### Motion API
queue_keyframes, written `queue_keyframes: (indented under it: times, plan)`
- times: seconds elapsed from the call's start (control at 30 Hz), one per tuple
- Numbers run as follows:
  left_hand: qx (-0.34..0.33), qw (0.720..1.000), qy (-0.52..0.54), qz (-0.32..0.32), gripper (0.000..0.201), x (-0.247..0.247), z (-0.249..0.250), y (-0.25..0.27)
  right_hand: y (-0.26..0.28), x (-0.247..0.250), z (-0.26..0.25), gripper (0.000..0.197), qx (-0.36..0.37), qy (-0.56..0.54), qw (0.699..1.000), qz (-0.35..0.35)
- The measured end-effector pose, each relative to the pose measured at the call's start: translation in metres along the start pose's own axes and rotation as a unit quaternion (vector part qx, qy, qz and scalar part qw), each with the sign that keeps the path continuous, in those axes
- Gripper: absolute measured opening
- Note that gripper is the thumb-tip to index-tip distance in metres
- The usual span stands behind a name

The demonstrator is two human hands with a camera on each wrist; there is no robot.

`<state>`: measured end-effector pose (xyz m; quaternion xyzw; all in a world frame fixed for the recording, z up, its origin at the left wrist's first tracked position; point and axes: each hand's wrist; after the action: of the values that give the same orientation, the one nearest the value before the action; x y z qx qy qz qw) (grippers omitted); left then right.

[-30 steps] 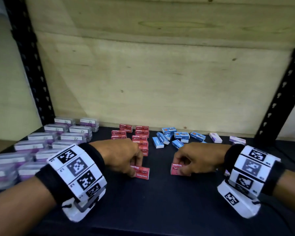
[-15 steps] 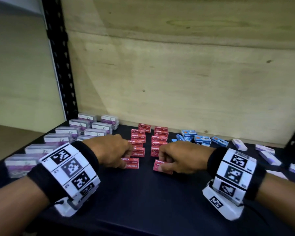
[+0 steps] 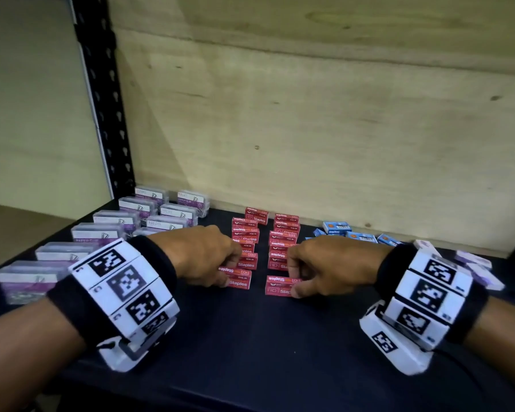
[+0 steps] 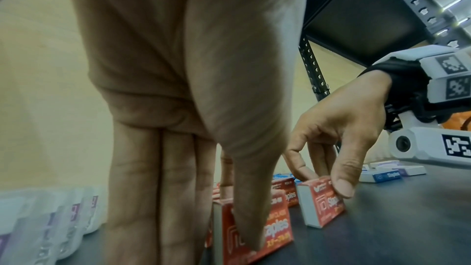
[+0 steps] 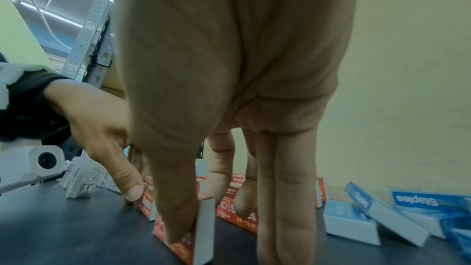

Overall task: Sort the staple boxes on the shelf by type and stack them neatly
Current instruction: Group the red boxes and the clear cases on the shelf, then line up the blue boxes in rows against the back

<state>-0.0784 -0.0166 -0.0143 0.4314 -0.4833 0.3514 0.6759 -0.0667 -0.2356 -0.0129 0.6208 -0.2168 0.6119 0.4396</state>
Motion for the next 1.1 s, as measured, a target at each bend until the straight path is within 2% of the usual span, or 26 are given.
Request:
queue_keyframes:
  times: [0.57, 0.77, 0.9, 1.0, 1.1]
  plan:
    - [0.006, 1.0, 0.0, 0.002, 0.024, -0.001, 0.004, -0.005, -0.007, 0.002, 0.001, 0.032, -0.003, -0.005, 1.0, -0.004]
    - [0.019, 0.999, 0.034, -0.005, 0.052, -0.002, 0.007, 0.002, -0.001, -0.002, 0.005, 0.049, -0.016, -0.031, 0.999, -0.004]
    - [0.049, 0.998, 0.04, -0.012, 0.067, 0.0, 0.004, 0.005, 0.009, -0.006, 0.016, 0.045, -0.013, -0.102, 0.995, -0.017]
    - [0.069, 0.997, 0.038, -0.013, 0.06, 0.007, 0.005, 0.009, 0.019, -0.007, 0.032, 0.038, -0.009, -0.148, 0.989, -0.023]
    - [0.057, 0.998, 0.007, 0.015, 0.046, 0.022, 0.014, 0.011, 0.026, -0.001, 0.055, 0.031, -0.029, -0.152, 0.988, -0.006]
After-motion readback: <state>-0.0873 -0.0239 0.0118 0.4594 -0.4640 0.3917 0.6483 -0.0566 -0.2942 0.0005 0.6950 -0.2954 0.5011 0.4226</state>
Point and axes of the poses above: each hand's wrist, its own y-axis away from the middle knuckle, its own x-axis out of the back of the hand, z = x × y, and after that the axes turned 12 degrees about y, right-handed
